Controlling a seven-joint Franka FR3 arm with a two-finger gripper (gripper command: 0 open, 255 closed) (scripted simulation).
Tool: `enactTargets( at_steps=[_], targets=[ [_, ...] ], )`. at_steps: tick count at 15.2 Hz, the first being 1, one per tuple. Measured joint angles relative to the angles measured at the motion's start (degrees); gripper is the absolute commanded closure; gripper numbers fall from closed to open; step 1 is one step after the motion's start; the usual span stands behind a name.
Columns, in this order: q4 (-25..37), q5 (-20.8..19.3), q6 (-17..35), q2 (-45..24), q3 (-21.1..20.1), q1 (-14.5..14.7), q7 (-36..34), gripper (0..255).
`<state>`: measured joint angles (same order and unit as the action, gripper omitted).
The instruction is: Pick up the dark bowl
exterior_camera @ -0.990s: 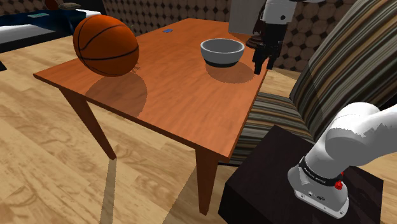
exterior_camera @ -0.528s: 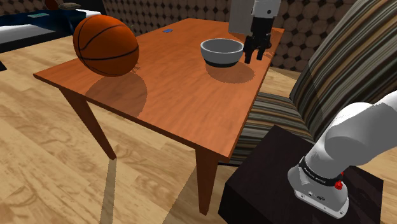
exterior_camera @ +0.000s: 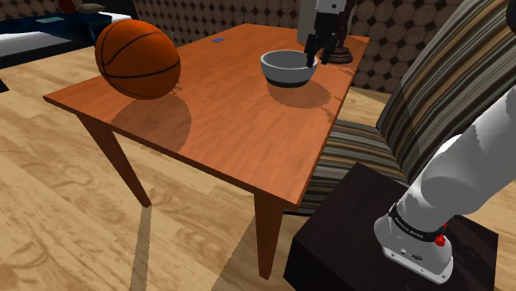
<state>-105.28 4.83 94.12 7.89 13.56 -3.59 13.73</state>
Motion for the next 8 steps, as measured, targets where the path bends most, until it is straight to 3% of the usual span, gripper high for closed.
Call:
enactTargets(
  at_steps=[8],
  targets=[
    [22.77, 5.31, -4.74, -18.07, 3.37, -3.54, 6.88, 0]
  ],
)
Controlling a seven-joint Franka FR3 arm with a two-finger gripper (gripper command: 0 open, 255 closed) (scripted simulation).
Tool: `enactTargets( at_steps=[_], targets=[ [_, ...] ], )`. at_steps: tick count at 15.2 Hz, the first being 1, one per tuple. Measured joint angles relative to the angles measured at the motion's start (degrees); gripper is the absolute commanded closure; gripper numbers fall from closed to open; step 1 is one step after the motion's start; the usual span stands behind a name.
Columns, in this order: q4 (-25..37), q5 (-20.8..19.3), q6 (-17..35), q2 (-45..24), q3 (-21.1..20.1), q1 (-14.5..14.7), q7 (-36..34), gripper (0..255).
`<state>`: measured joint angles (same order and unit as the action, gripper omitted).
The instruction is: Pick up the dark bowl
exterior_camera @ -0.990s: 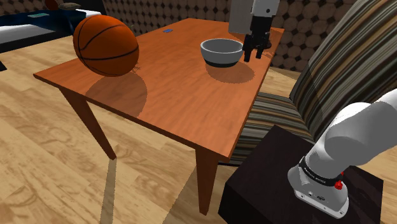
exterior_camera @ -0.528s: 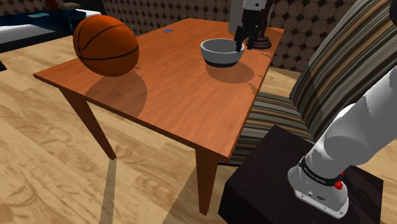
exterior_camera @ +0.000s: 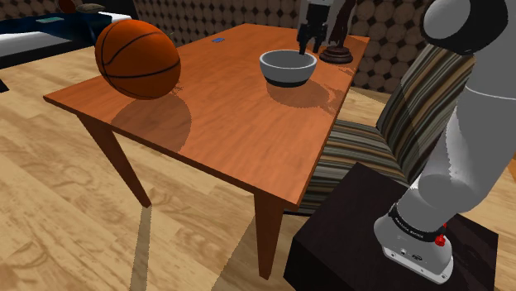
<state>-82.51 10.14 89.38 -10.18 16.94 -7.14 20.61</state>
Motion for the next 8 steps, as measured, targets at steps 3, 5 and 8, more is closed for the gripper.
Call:
enactTargets(
  at_steps=[3, 5, 8],
  targets=[
    [7.88, 2.01, -1.87, -6.17, 0.41, -1.79, 1.57, 0],
    [6.92, 2.09, -0.7, -6.37, 0.37, -1.76, 1.79, 0],
    [3.86, 1.97, 1.94, -5.94, 0.31, -1.46, 2.06, 0]
  ],
)
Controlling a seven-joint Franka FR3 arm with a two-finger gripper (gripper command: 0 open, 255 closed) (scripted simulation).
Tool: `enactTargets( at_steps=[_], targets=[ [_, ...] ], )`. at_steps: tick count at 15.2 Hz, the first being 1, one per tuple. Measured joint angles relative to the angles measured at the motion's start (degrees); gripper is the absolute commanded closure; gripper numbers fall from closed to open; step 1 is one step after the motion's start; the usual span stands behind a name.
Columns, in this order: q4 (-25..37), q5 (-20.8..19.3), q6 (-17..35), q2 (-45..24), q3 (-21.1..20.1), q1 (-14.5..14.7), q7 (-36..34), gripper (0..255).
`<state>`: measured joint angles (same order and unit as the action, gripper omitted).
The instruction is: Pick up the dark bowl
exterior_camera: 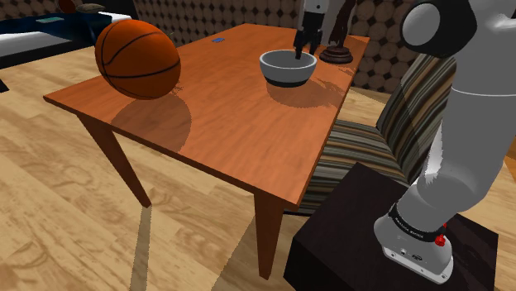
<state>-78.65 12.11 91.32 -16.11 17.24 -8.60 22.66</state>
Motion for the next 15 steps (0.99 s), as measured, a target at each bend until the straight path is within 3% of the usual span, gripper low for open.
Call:
enactTargets(
  at_steps=[2, 3, 15],
  targets=[
    [-1.55, -0.03, 1.42, 0.12, -0.02, 0.11, 0.18, 0],
    [-1.79, -0.02, 1.68, 0.1, -0.02, 0.11, 0.23, 255],
    [-0.83, 0.06, 0.94, -0.06, 0.02, -0.02, 0.22, 255]
  ],
)
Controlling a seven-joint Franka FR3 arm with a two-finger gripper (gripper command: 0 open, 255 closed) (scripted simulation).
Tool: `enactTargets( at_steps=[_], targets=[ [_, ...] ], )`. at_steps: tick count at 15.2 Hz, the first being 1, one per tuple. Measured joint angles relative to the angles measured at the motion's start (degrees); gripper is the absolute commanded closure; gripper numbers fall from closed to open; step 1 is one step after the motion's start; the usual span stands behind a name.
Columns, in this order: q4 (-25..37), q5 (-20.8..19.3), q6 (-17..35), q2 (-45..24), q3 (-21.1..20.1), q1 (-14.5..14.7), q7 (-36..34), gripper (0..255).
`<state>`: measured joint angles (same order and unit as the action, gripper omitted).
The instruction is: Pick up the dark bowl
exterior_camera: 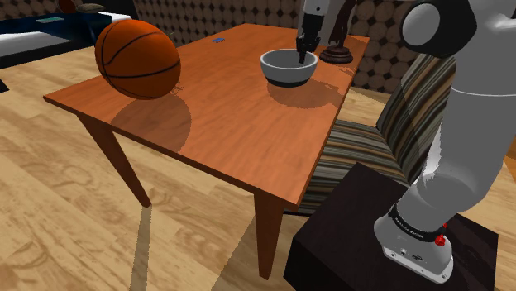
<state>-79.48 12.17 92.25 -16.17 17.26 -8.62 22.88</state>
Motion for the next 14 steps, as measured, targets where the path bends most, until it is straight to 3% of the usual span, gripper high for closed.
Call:
enactTargets(
  at_steps=[14],
  targets=[
    [16.46, 1.28, -12.35, -4.24, 0.05, -1.82, -1.31, 255]
  ],
)
